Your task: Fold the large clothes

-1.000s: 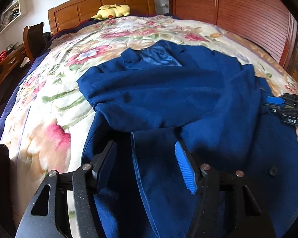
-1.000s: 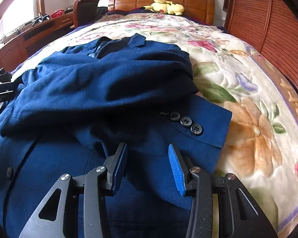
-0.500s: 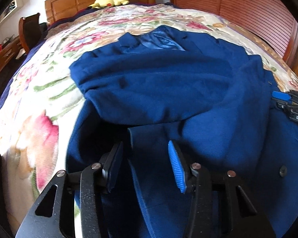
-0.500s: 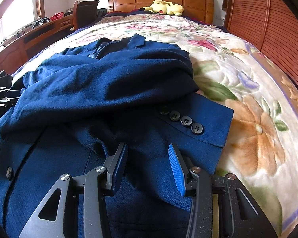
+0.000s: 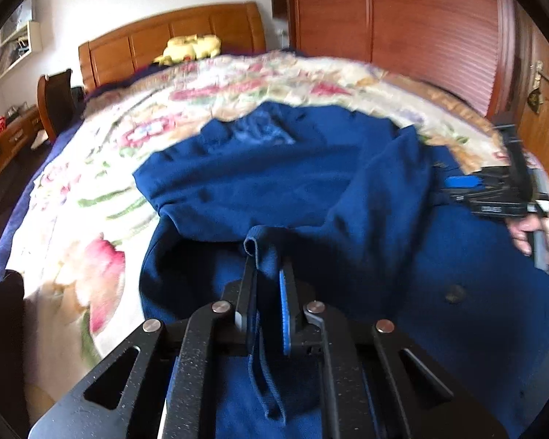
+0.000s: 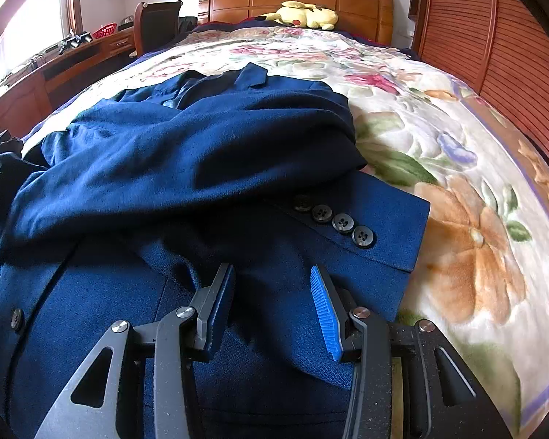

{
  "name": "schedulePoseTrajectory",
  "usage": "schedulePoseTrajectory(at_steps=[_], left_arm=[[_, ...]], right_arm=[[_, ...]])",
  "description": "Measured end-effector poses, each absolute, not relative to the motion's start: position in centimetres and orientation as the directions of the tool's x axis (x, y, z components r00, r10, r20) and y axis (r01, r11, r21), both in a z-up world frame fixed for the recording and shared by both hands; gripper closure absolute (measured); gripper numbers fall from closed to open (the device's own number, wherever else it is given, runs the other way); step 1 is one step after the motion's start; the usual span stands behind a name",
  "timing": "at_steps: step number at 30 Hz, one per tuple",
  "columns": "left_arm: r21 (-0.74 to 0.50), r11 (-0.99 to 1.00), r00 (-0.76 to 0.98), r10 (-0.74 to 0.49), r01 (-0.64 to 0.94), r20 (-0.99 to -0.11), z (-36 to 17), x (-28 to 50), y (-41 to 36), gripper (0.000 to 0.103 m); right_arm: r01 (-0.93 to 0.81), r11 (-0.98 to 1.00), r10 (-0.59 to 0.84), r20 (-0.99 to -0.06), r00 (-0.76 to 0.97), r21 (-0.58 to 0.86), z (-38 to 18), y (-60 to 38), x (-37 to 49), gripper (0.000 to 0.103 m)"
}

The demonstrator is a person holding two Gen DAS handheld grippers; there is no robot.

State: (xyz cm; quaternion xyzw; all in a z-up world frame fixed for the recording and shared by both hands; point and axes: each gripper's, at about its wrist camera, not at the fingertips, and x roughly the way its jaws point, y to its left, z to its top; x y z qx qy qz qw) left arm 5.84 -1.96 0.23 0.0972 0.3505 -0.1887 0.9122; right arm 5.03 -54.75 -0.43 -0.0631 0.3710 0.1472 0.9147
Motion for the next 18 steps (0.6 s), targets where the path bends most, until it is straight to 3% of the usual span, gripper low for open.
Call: schedulePoseTrajectory(at_steps=[6,18], left_arm=[[0.013,0.895,0.690,-0.335,0.446,-0.641,1.4,1.4,-1.5,0.092],[-0.029,0.870,0.643,-0.386,0.493,-0.662,-0.4,-3.6,-3.2,0.092]], right_arm=[[-0.315,0.949,0.220,-0.696,0.683,-0.009,-0.4,-54.7,5.0,0.058],[-0.313,0.950,0.214,-0.695,0.686,-0.016,-0.5,-54.6,5.0,0.059]])
